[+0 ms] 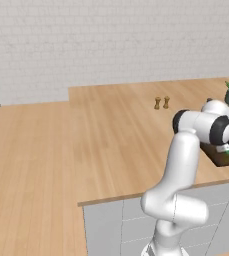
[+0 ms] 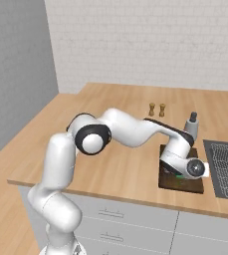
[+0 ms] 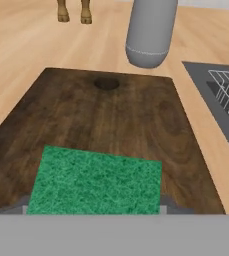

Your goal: Pick up the sponge from the counter and clean the cutting board by briefly scrubbing or pressing down on the cutting board. Once finished, release the sponge.

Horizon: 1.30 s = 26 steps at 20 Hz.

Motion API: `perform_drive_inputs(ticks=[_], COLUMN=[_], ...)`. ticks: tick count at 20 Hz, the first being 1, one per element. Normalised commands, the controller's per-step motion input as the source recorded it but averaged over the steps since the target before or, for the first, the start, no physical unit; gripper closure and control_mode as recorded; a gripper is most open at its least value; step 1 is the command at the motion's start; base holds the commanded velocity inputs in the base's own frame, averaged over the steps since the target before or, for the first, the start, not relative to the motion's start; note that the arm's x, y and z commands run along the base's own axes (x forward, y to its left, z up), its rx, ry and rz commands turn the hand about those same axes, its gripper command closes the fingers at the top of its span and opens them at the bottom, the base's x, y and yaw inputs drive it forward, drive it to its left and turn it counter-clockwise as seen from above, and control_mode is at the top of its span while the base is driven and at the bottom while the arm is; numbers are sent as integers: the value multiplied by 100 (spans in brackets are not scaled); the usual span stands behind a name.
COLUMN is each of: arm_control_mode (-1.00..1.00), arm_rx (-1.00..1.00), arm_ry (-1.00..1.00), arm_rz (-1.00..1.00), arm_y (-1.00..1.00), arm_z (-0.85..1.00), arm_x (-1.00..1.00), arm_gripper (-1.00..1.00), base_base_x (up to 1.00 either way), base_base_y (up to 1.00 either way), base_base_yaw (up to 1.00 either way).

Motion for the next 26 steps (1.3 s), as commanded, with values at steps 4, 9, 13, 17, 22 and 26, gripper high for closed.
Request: perform_drive_inputs(ticks=[4,9,13,17,22,26], arm_control_mode=[-100,-100,-100,-100,-100,-100], arm_rx=[0,0,0,0,-1,0], arm_ry=[-9,-9,-8,-10,-11,-13], arm_rz=[0,0,0,0,0,0], arm_y=[0,1,5,8,11,11], arm_z=[-34,-31,-25,-28,-33,-23], arm_x=[52,61,63,62,54,48], arm_gripper=[100,100,100,100,100,100], base_base_x=[0,0,0,0,0,0], base_base_y=[0,0,0,0,0,0], base_base_yaw=[0,0,0,0,0,0])
